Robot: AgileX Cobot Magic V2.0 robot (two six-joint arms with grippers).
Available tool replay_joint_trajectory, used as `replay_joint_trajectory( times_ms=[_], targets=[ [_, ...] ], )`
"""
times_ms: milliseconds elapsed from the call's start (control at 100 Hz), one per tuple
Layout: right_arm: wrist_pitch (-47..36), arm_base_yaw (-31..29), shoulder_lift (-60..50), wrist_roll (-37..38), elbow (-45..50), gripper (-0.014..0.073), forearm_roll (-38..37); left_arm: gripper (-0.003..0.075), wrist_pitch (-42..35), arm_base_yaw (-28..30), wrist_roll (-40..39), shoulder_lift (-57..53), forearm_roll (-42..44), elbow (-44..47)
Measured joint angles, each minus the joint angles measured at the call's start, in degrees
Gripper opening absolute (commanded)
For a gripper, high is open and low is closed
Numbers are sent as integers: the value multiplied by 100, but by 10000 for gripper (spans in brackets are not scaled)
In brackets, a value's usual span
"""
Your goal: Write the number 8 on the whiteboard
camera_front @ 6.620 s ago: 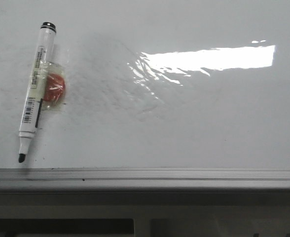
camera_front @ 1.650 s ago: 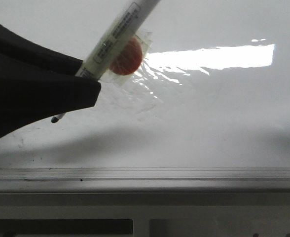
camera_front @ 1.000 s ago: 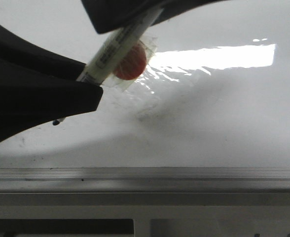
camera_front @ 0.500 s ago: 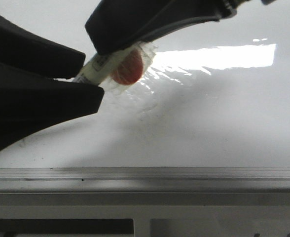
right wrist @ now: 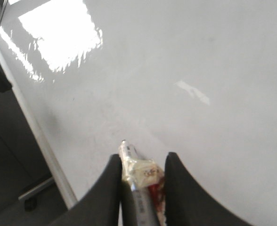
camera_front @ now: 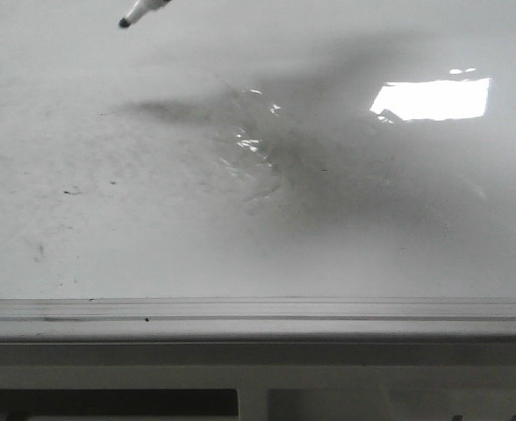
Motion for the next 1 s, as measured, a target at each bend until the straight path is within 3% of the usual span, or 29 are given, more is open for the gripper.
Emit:
replay_joint_trajectory(
  times_ms=[280, 450, 780, 1000],
  targets=[
    [321, -617, 347, 51, -196, -48, 0, 365, 233, 582, 0, -158, -34, 0],
    [747, -609, 680, 103, -222, -43, 141, 365, 233, 606, 0, -158, -47, 0],
    [1427, -770, 434, 512, 84, -42, -409, 365, 233, 606, 0, -158, -59, 0],
    [1069, -478, 581, 558, 126, -42, -343, 365, 233, 606, 0, -158, -59, 0]
  ],
)
